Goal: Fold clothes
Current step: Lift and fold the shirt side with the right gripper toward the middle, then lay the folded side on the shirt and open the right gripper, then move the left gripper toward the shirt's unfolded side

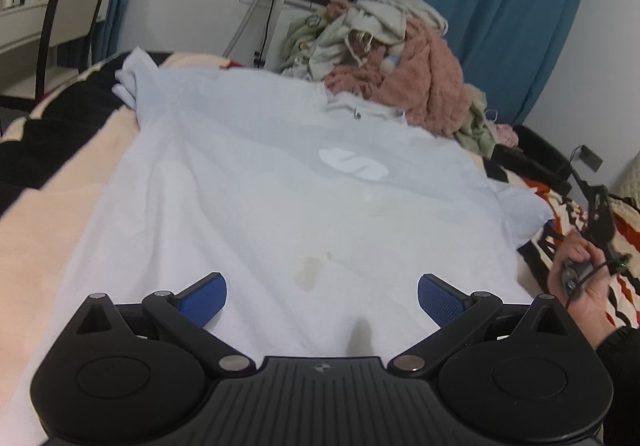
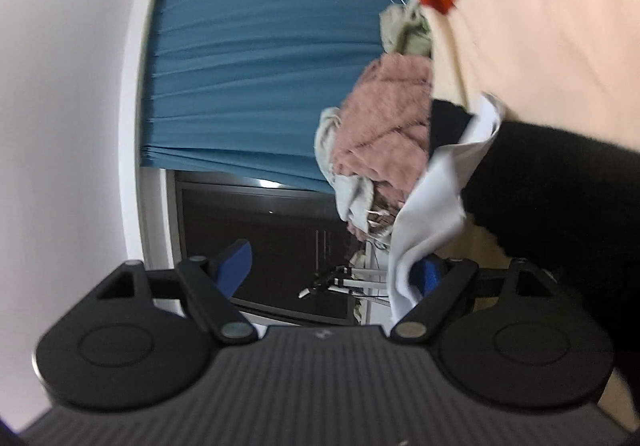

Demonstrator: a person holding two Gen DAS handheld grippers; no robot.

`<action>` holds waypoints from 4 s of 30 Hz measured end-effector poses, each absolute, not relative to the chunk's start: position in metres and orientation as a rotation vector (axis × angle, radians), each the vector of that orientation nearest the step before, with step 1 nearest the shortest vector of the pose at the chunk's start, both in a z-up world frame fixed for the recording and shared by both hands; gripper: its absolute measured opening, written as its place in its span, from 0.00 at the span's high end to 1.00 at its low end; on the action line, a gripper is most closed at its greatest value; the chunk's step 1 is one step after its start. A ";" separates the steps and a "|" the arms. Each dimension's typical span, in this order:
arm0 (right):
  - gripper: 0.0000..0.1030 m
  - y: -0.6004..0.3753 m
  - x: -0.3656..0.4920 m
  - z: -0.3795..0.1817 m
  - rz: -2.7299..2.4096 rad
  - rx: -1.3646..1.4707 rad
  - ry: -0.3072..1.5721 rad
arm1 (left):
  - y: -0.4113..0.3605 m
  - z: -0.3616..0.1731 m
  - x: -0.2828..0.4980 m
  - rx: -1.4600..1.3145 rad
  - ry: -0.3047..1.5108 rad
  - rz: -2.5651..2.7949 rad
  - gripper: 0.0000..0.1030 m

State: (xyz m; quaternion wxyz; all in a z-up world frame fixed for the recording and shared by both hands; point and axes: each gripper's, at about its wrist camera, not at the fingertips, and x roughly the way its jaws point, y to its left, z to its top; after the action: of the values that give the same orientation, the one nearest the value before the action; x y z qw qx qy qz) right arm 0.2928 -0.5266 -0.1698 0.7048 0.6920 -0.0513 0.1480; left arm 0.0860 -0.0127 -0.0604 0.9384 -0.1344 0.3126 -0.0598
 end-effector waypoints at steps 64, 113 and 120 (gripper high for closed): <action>0.19 -0.056 0.463 -0.068 -0.007 -0.138 0.549 | 0.140 -0.063 0.120 -0.313 0.585 0.143 0.00; 0.05 -0.254 0.003 0.014 0.074 0.180 0.331 | 0.005 -0.033 0.009 -0.100 0.562 -0.093 0.00; 0.05 -0.262 0.001 0.017 0.064 0.192 0.324 | -0.001 -0.033 0.007 -0.070 0.554 -0.107 0.00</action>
State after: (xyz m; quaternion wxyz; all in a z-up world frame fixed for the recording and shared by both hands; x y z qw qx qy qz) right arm 0.0012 -0.2622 0.0167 0.9818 0.0952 0.1610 0.0317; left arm 0.0070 -0.0010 -0.0329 0.9599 -0.0346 0.2732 -0.0526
